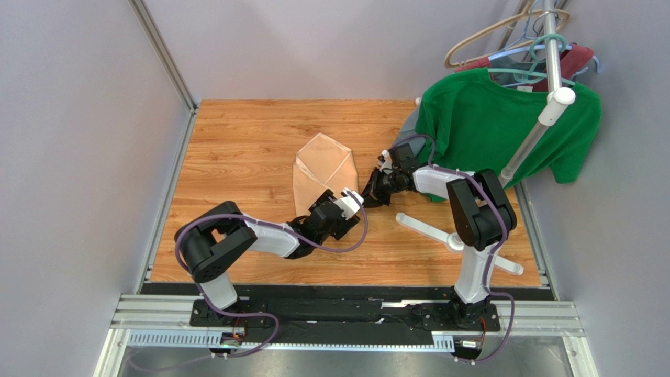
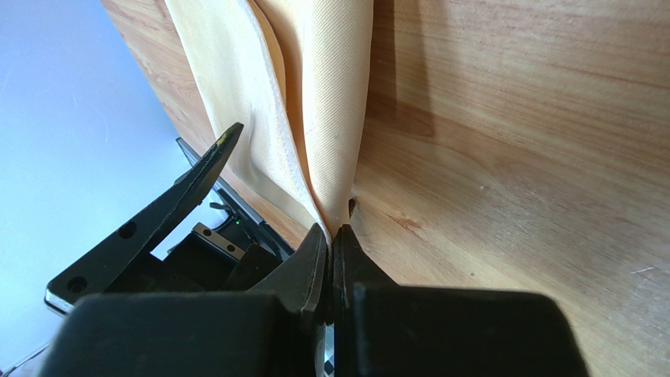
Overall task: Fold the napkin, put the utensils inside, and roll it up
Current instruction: Roll the napkin with the utensil
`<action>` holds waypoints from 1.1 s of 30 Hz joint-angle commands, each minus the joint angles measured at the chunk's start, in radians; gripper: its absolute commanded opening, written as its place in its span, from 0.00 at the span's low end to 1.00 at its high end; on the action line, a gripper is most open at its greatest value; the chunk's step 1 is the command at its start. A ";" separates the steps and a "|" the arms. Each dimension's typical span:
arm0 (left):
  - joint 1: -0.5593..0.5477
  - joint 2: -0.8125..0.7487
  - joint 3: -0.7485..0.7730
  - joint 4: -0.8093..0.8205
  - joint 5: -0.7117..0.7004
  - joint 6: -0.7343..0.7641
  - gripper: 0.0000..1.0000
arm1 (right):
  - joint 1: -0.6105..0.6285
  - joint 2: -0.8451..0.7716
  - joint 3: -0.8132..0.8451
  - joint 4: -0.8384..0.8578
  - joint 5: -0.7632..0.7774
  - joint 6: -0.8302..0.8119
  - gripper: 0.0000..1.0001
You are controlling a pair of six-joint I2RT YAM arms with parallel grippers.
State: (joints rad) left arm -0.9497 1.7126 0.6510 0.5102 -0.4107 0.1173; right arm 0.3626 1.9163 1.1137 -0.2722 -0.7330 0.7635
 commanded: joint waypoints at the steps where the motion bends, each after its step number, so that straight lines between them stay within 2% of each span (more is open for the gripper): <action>1: -0.006 0.031 0.016 -0.022 -0.030 0.015 0.70 | -0.013 0.020 0.037 0.016 -0.049 0.025 0.00; 7: -0.009 0.028 0.006 -0.019 -0.016 0.018 0.46 | -0.019 0.021 0.035 0.019 -0.048 0.026 0.00; 12: -0.011 0.036 0.007 -0.021 0.021 0.024 0.32 | -0.022 0.021 0.034 0.024 -0.049 0.028 0.01; 13: -0.011 0.038 0.009 -0.022 0.030 0.025 0.22 | -0.022 0.020 0.034 0.028 -0.049 0.030 0.01; 15: -0.011 0.048 0.016 -0.036 0.041 0.025 0.18 | -0.025 0.018 0.029 0.036 -0.049 0.034 0.02; 17: -0.011 0.059 0.030 -0.051 0.067 0.024 0.09 | -0.024 0.015 0.028 0.047 -0.051 0.037 0.04; 18: -0.011 0.065 0.032 -0.053 0.076 0.021 0.01 | -0.024 0.015 0.026 0.048 -0.051 0.037 0.06; 20: -0.011 0.068 0.033 -0.059 0.095 0.019 0.00 | -0.025 0.010 0.023 0.054 -0.051 0.033 0.09; 21: -0.011 0.067 0.039 -0.067 0.108 0.022 0.00 | -0.027 0.004 0.020 0.056 -0.052 0.031 0.18; 23: -0.009 0.062 0.047 -0.105 0.127 0.016 0.00 | -0.034 -0.008 0.011 0.064 -0.051 0.028 0.27; 24: -0.009 0.058 0.056 -0.120 0.162 0.015 0.00 | -0.039 -0.029 -0.006 0.070 -0.048 0.023 0.37; 26: -0.004 0.053 0.070 -0.179 0.199 -0.004 0.00 | -0.059 -0.059 -0.026 0.085 -0.037 0.014 0.47; 29: 0.015 0.044 0.076 -0.231 0.263 -0.036 0.00 | -0.091 -0.129 -0.080 0.085 -0.002 -0.012 0.55; 33: 0.061 0.032 0.096 -0.304 0.404 -0.076 0.00 | -0.119 -0.204 -0.153 0.090 0.062 -0.044 0.61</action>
State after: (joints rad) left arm -0.9245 1.7405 0.7406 0.4099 -0.2134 0.1177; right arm 0.2726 1.8145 1.0077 -0.2195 -0.7338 0.7582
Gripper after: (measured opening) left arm 0.011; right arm 0.582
